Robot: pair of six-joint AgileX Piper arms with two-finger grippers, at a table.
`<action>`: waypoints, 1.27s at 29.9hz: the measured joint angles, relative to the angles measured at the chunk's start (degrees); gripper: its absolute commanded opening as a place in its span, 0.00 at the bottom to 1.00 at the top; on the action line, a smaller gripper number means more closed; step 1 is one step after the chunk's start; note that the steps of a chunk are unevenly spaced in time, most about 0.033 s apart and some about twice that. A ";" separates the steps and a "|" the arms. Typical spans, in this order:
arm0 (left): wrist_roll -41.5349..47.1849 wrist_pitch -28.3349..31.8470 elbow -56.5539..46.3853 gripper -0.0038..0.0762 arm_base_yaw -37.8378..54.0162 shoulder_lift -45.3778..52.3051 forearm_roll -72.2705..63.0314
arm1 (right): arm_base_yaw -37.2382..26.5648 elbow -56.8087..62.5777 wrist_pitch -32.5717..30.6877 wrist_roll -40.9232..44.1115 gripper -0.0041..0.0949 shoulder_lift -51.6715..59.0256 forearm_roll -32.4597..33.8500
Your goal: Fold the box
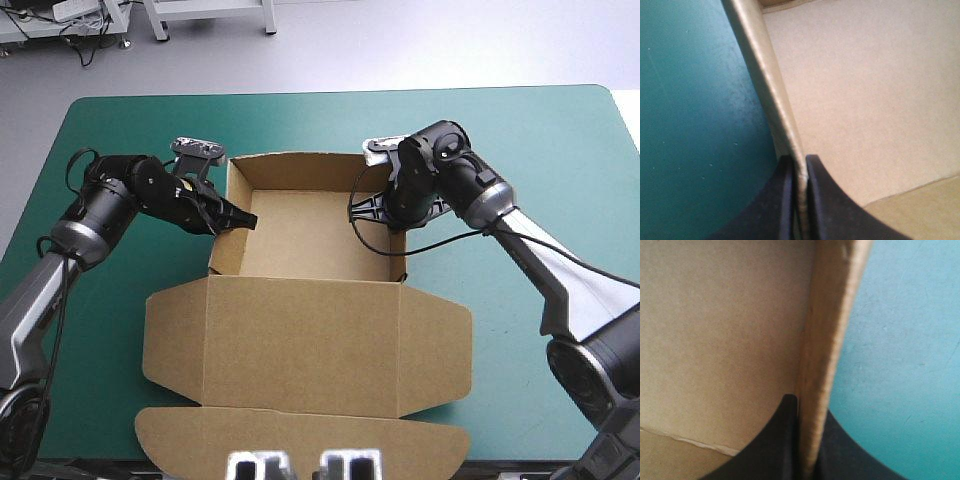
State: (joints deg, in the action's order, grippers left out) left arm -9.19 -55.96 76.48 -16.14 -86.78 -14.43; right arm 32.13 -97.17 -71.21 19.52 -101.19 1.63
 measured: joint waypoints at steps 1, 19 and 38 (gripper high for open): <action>0.00 0.68 0.00 0.04 -0.06 -0.74 0.32 | -0.93 0.00 0.25 -0.89 0.04 -1.00 -1.63; 0.37 6.84 1.93 0.04 -0.06 -11.59 4.29 | -8.19 -0.13 6.97 -9.84 0.04 -10.51 -14.13; -0.02 -3.19 9.29 0.63 -1.12 -14.76 7.79 | -7.63 -6.95 4.21 -11.30 0.45 -12.34 -12.10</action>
State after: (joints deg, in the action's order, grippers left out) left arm -9.20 -59.15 85.77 -17.26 -101.54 -6.64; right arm 24.49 -104.12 -67.00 8.22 -113.53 -10.47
